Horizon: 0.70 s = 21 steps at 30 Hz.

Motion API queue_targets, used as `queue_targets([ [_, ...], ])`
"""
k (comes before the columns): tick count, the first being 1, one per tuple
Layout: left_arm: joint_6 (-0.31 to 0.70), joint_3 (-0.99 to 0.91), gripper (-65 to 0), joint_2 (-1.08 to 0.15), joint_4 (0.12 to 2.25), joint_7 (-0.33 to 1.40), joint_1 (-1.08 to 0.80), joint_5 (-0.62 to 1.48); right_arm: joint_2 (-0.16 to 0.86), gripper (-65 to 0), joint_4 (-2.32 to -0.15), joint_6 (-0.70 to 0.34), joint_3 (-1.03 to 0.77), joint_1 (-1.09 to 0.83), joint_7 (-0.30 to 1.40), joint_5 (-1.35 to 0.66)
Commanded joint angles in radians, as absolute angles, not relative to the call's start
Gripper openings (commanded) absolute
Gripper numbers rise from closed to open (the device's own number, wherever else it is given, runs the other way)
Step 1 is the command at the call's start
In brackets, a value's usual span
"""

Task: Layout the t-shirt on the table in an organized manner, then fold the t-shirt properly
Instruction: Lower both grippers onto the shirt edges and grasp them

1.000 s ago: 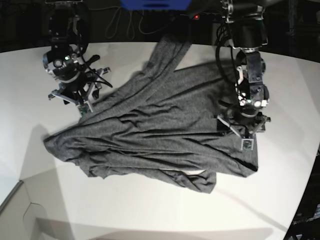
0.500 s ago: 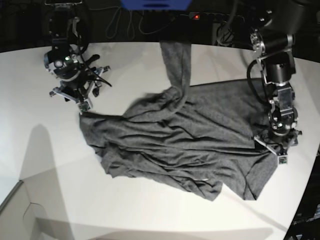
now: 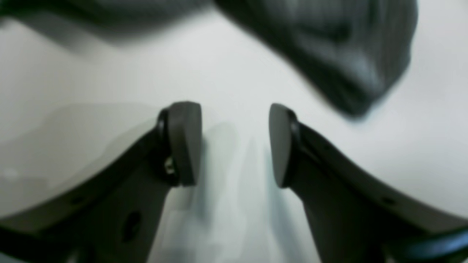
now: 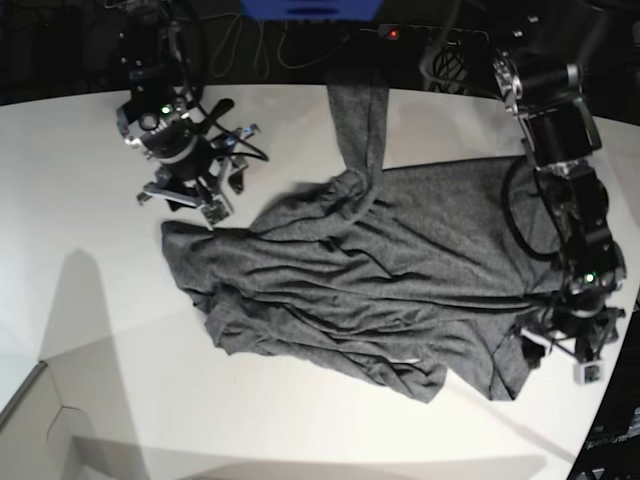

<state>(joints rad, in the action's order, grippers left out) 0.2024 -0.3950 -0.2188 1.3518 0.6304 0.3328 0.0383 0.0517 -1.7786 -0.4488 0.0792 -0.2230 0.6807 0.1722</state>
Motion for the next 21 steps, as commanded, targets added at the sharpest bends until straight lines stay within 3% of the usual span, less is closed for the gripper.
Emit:
queue_targets([
  [1,0.197,-0.398,-18.8,-0.231,1.382,0.631,0.312,0.051,0.038,-34.3,-1.799,-0.452,0.094,-0.219,0.664,0.163],
  [7,0.197,-0.398,-18.7,-0.222,1.423,0.636,0.124,0.058,0.015,-34.3,-1.797,-0.452,0.182,-0.197,0.664,0.163],
  [15,0.197,-0.398,-18.7,-0.222,1.397,0.634,0.053,0.058,0.004,-34.3,-1.669,-0.452,0.199,-0.104,0.654,0.163],
  [21,0.197,-0.398,-18.7,-0.222,1.326,0.634,0.054,0.058,0.013,-34.3,-1.606,-0.452,0.199,-0.091,0.556,0.163],
])
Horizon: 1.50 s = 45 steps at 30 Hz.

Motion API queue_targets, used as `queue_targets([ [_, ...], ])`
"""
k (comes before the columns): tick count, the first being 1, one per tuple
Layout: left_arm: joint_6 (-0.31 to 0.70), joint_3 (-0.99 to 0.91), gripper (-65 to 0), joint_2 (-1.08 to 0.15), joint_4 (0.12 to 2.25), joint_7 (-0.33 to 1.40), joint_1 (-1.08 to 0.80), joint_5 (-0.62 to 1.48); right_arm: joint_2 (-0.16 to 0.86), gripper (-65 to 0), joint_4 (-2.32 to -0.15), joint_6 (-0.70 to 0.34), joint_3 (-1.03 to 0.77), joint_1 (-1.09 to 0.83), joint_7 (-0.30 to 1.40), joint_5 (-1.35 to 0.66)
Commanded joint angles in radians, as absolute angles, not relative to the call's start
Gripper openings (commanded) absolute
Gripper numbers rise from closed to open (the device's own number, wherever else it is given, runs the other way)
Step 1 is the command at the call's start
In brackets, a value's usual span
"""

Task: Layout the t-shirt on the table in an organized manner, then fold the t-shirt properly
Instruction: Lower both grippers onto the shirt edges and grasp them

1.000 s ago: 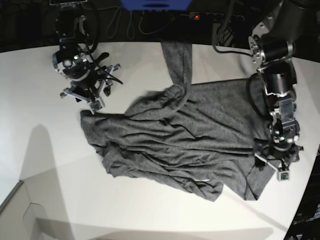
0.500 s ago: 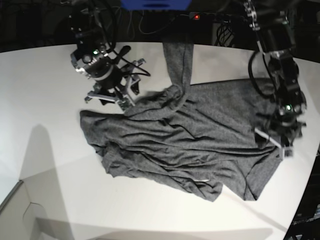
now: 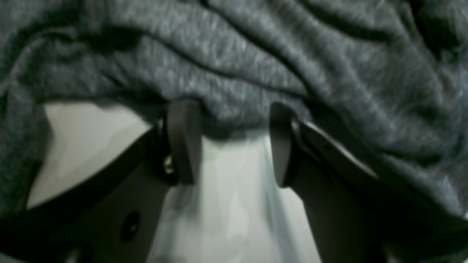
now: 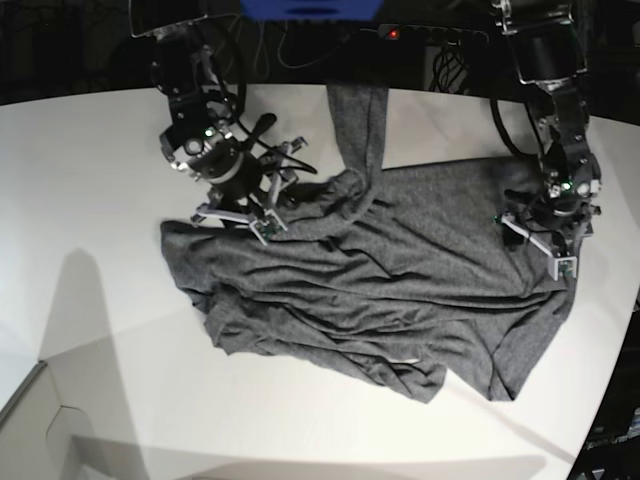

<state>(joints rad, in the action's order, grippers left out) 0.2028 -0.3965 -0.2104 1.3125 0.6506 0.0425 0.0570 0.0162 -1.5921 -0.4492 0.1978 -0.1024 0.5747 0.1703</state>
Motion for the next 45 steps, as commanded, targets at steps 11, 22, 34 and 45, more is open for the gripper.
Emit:
queue_targets([
  [11,0.197,-0.398,-18.7,-0.223,1.241,0.634,0.062,0.058,0.015,-59.1,-1.549,-0.452,0.194,-0.076,0.483,0.165],
  [22,0.197,-0.398,-18.7,-0.228,1.241,0.634,0.079,0.058,0.048,-65.0,-1.908,-0.452,0.127,-0.173,0.492,0.166],
  [34,0.197,-0.400,-18.7,-0.226,1.262,0.634,0.085,0.058,0.022,-65.0,-2.012,-0.452,-0.010,-0.265,0.484,0.163],
  [45,0.199,-0.547,-18.7,-0.196,1.561,0.648,0.030,0.297,0.019,-65.0,-2.022,-0.453,0.054,-0.185,0.489,0.163],
])
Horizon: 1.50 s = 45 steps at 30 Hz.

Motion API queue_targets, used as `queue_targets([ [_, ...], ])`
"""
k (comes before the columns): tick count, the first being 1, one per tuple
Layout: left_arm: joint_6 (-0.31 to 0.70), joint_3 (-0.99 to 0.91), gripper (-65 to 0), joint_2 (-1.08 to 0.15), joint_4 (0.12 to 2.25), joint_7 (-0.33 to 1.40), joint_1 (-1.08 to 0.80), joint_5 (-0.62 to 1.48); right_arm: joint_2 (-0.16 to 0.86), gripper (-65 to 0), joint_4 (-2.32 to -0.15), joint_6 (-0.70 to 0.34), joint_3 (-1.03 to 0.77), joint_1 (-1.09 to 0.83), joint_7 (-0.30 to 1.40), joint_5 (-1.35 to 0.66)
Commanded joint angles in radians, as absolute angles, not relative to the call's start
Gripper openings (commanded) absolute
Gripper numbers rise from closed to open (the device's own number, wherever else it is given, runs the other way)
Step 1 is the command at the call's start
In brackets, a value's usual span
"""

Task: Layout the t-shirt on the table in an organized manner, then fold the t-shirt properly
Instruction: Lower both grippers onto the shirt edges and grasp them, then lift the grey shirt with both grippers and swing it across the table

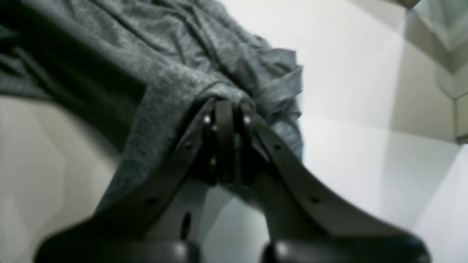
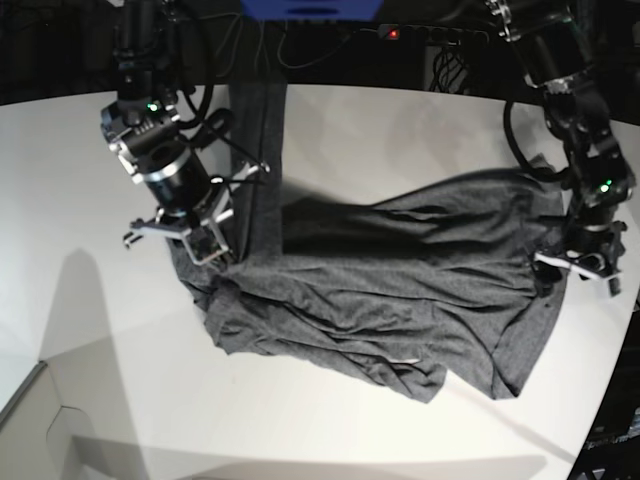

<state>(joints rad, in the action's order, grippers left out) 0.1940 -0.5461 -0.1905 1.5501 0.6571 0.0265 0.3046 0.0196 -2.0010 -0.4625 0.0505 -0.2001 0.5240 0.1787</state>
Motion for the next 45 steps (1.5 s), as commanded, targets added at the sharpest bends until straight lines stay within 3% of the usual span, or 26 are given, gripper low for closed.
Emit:
queue_targets([
  [1,0.199,-0.558,-18.7,-0.196,1.593,0.648,0.012,0.341,0.019,-65.0,-2.023,-0.453,0.065,-0.170,0.489,0.163],
  [7,0.199,-0.533,-18.7,-0.179,1.713,0.648,-0.111,0.535,0.021,-65.0,-2.023,-0.453,0.128,-0.061,0.492,0.166],
  [14,0.199,-0.252,-18.7,-0.165,1.732,0.648,-0.179,0.691,-0.018,-65.0,-2.002,-0.453,0.229,0.061,0.570,0.166],
  [20,0.196,-0.030,-18.3,-0.165,1.721,0.647,-0.177,0.705,-0.022,-65.0,-1.971,-0.453,0.265,0.105,0.579,0.168],
  [37,0.197,0.223,-18.2,-0.165,1.699,0.642,-0.209,0.704,-0.016,-65.0,-1.939,-0.453,0.255,0.166,0.579,0.168],
  [45,0.197,0.337,-18.9,-0.159,1.584,0.647,-0.114,0.704,-0.016,-65.0,-1.939,-0.453,0.255,0.170,0.579,0.168],
])
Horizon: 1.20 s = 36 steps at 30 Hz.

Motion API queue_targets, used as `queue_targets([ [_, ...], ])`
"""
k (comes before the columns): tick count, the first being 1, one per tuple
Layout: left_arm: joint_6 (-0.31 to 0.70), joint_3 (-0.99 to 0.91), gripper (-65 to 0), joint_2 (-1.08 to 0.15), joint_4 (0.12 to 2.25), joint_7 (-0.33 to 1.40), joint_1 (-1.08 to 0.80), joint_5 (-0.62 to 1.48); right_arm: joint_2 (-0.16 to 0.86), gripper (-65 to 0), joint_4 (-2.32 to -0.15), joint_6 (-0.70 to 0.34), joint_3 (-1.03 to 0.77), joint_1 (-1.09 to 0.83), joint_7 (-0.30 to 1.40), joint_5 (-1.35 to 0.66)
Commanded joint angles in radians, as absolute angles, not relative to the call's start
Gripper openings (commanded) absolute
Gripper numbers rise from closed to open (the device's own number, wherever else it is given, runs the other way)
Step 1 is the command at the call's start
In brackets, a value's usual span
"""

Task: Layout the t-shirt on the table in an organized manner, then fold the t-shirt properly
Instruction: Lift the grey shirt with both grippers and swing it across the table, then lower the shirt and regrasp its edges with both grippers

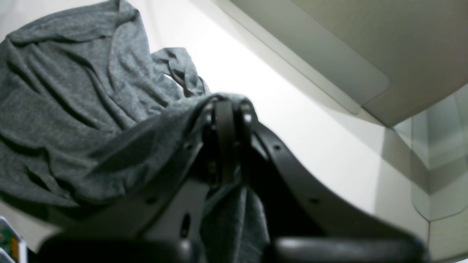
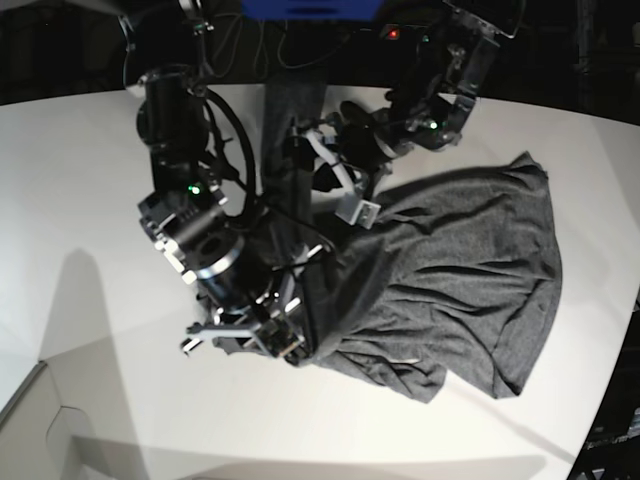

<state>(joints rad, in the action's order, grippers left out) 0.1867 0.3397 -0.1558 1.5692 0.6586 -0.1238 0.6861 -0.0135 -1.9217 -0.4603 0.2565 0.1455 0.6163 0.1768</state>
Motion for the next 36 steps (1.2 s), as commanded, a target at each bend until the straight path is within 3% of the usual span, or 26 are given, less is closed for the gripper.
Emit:
queue_targets([
  [1,0.197,0.352,-19.5,-0.162,1.572,0.647,-0.102,0.702,-0.016,-65.0,-1.939,-0.453,0.254,0.173,0.579,0.168],
  [4,0.197,0.364,-30.5,-0.163,1.529,0.648,-0.084,0.696,-0.015,-65.0,-1.939,-0.453,0.228,0.191,0.579,0.168],
  [9,0.197,0.341,-65.0,-0.193,1.520,0.648,-0.084,0.702,-0.008,-65.0,-1.928,-0.453,0.165,0.219,0.579,0.168],
  [12,0.197,0.338,-62.8,-0.257,1.566,0.648,-0.091,0.705,0.019,-65.0,-1.905,-0.453,0.145,0.236,0.579,0.168],
  [16,0.193,0.325,-65.0,-0.412,1.653,0.648,-0.093,0.705,0.038,-65.0,-1.882,-0.453,0.113,0.245,0.579,0.168],
  [21,0.196,0.150,-65.0,-0.519,1.696,0.648,-0.097,0.705,0.036,-65.0,-1.883,-0.453,0.088,0.231,0.579,0.168],
  [28,0.197,-0.143,-65.0,-0.541,1.649,0.650,-0.127,0.693,0.042,-65.0,-1.885,-0.453,0.084,0.134,0.568,0.168],
  [36,0.197,-0.337,-65.0,-0.544,1.543,0.650,-0.062,0.693,0.091,-65.0,-1.868,-0.453,0.068,0.110,0.567,0.168],
])
